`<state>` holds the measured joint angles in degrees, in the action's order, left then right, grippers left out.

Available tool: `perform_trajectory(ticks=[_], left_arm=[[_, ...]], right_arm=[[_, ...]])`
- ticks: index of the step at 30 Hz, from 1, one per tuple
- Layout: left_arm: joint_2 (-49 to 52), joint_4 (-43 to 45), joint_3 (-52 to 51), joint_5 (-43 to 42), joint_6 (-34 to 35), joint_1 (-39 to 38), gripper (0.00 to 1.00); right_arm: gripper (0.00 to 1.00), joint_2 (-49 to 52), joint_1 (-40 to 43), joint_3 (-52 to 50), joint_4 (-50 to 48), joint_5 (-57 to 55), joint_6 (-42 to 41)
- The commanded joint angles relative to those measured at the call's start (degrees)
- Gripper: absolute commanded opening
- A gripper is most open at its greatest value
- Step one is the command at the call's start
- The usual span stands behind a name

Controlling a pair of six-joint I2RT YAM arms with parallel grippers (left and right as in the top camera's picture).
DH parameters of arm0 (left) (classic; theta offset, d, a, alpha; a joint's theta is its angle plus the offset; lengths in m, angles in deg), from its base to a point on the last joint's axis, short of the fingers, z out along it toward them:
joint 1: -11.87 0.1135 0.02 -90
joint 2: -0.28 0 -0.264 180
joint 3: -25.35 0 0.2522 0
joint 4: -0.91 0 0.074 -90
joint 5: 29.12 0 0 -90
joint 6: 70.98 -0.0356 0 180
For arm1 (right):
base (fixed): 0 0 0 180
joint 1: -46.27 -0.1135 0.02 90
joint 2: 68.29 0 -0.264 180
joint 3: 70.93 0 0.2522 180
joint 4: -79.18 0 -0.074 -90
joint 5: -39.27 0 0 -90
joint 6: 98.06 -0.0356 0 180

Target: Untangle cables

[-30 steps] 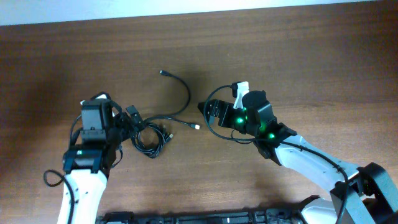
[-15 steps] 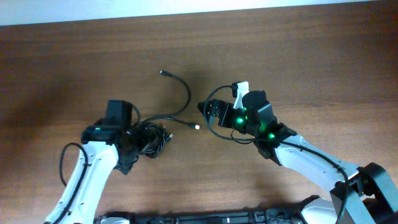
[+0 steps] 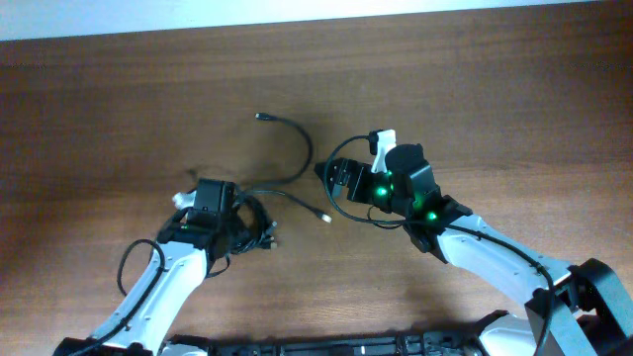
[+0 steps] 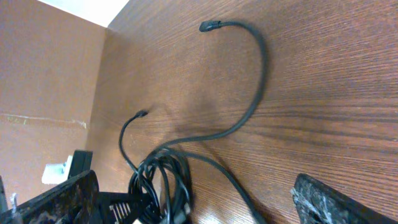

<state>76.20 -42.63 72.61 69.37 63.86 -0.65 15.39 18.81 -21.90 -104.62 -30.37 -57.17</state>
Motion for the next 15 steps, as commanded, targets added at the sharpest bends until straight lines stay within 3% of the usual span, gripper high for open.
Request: perform_trajectory(ticks=[1,2,4,5,6,7,8,9,11,13,14,15], left_arm=[[-0.13,1.81,6.93,-6.47,-44.17,-0.09,0.00],[-0.13,3.58,8.04,-5.27,-45.57,-0.09,0.00],[-0.13,5.75,8.28,-5.29,-55.82,-0.09,0.00],[-0.13,5.44,8.28,-5.18,-60.63,-0.09,0.13],[-0.13,5.25,8.28,-3.67,-61.22,-0.09,0.61],[-0.13,5.03,8.28,-3.06,-61.18,-0.09,0.72],[-0.13,5.09,8.28,-3.08,-58.95,-0.09,0.88],[-0.13,5.07,8.28,-3.10,-51.49,-0.09,1.00],[-0.11,3.28,8.26,-3.13,-24.09,-0.09,0.99],[-0.11,-0.63,8.22,-3.15,-3.72,-0.09,0.99],[-0.11,-2.47,8.22,-3.37,2.78,-0.11,0.99],[-0.11,-2.19,8.22,-3.39,3.80,-0.11,0.99]], right_arm=[[0.98,0.04,0.15,0.42,-0.15,-0.52,0.85],[0.98,0.04,0.15,0.42,-0.15,-0.52,0.85],[0.98,0.04,0.15,0.42,-0.15,-0.52,0.85],[0.98,0.04,0.15,0.42,-0.15,-0.52,0.85],[0.98,0.04,0.17,0.42,-0.15,-0.52,0.85],[0.98,0.04,0.15,0.42,-0.15,-0.52,0.85],[0.98,0.04,0.15,0.42,-0.15,-0.52,0.85],[0.98,0.04,0.15,0.42,-0.15,-0.52,0.85],[0.98,0.04,0.15,0.42,-0.15,-0.52,0.85],[0.98,0.04,0.15,0.42,-0.15,-0.52,0.85],[0.98,0.04,0.17,0.42,-0.15,-0.52,0.85],[0.98,0.04,0.15,0.42,-0.15,-0.52,0.85]])
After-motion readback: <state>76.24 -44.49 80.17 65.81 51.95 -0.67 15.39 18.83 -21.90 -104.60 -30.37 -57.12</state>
